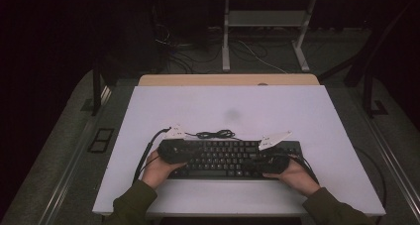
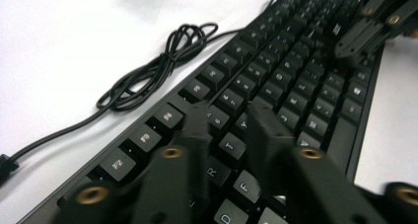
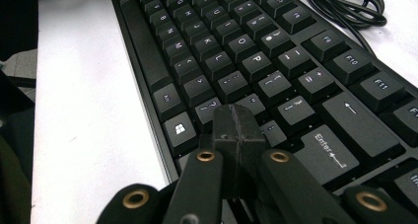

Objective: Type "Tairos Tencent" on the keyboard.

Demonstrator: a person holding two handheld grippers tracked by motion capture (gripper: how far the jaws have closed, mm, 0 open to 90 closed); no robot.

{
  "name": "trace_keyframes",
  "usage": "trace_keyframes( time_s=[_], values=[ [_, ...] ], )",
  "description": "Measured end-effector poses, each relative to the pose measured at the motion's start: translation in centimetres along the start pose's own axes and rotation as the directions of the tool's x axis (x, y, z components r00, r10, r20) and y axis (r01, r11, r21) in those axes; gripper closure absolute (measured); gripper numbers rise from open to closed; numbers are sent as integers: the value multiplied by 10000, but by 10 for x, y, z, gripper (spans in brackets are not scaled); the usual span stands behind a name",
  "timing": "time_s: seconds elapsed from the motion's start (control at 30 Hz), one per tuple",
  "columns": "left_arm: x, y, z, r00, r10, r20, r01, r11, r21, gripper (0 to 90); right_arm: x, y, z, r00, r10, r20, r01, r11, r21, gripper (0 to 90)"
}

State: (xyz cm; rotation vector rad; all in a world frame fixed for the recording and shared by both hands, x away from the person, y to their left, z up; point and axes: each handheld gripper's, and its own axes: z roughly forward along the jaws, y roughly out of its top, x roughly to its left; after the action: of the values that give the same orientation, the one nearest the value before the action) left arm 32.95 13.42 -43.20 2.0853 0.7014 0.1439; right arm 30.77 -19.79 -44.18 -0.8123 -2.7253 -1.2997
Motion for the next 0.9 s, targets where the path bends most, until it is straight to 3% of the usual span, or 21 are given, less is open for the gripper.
trace_keyframes(
  time_s=[0.13,0.9],
  values=[
    [0,0,3,10000,-26,52,25,9999,136,888,0,0,0,10000,7,-3,-7,10000,-1,892],
    [-3,0,13,9998,178,97,-183,9985,511,889,0,0,0,10000,20,6,-20,10000,26,892]
  ],
)
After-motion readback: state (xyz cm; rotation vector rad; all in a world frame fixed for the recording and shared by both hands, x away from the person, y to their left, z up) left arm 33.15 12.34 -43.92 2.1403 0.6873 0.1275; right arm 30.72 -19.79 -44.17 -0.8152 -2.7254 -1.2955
